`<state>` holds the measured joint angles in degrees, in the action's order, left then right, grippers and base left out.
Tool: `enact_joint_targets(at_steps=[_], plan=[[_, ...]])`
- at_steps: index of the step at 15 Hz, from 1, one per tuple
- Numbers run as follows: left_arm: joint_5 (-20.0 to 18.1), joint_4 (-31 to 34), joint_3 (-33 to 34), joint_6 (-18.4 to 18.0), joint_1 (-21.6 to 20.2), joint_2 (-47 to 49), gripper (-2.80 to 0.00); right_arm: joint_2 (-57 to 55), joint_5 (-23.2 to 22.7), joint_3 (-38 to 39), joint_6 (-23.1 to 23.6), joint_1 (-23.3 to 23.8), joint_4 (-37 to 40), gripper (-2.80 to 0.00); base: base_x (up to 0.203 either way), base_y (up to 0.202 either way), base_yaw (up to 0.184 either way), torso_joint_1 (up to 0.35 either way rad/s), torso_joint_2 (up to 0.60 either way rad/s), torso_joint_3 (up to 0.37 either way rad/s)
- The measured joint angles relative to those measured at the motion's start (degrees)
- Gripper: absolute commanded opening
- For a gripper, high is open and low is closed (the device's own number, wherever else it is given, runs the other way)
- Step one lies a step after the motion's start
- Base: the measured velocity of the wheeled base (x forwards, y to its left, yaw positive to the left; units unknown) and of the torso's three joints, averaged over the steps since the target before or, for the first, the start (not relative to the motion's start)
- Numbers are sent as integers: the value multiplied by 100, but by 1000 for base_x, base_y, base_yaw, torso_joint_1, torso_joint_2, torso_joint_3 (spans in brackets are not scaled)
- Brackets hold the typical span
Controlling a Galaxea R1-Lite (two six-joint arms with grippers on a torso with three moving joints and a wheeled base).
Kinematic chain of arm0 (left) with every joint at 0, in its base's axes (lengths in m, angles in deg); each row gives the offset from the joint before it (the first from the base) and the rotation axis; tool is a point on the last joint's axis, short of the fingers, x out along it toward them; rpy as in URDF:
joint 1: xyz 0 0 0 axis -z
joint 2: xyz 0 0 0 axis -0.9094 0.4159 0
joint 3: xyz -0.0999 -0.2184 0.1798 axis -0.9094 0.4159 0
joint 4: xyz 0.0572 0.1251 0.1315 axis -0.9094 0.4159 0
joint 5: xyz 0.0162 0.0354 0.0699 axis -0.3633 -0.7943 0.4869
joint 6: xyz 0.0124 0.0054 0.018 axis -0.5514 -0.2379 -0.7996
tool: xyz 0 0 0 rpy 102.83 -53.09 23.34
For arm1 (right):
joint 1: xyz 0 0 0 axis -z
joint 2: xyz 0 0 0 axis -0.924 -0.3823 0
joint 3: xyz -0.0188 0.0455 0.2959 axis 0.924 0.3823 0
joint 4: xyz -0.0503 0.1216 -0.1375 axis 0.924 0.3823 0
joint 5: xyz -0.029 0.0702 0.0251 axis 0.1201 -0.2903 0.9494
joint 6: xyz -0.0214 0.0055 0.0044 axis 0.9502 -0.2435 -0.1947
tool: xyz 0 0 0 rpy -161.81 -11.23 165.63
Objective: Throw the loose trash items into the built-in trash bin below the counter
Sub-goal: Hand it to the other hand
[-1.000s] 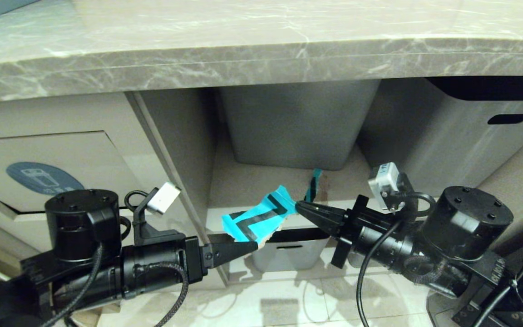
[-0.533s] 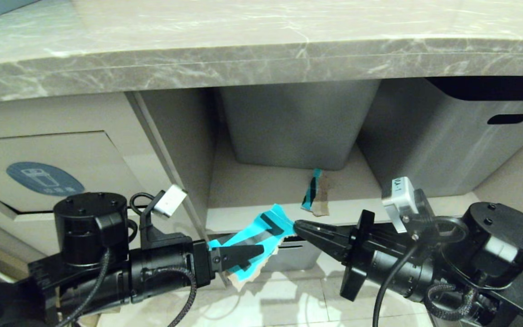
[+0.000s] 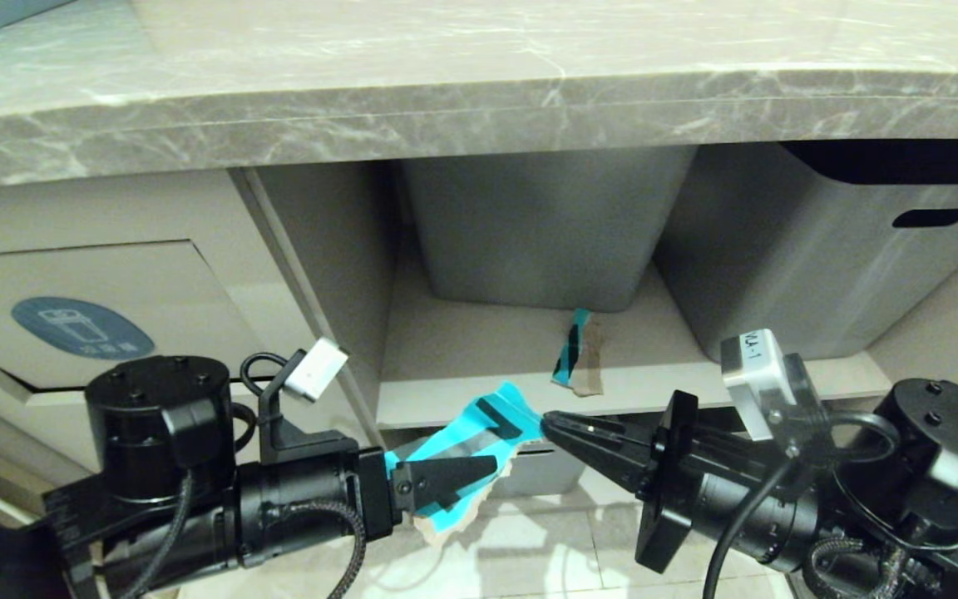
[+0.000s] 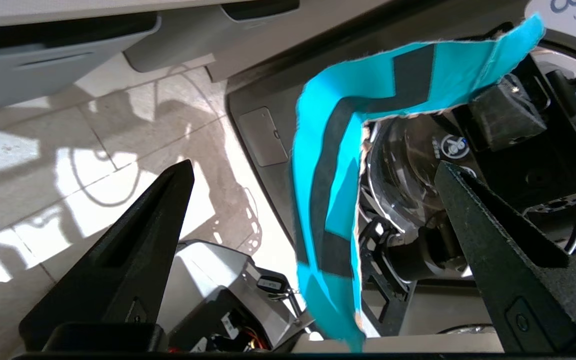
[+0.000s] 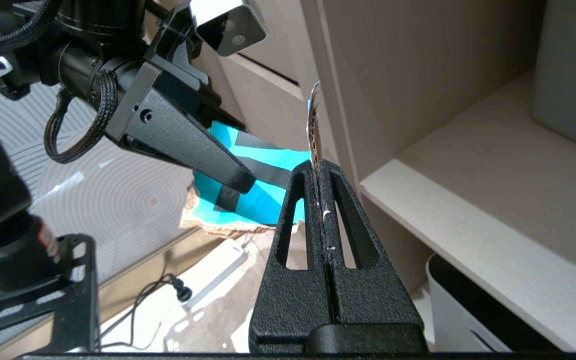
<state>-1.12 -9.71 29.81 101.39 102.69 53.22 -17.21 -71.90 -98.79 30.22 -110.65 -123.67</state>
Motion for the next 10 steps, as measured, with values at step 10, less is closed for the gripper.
enact_joint_targets(at_steps=[10], plan=[[33, 1, 114, 197, 371, -217, -280, 223, 12, 187, -8, -24, 10, -280, 0, 0, 0, 0, 0, 0]])
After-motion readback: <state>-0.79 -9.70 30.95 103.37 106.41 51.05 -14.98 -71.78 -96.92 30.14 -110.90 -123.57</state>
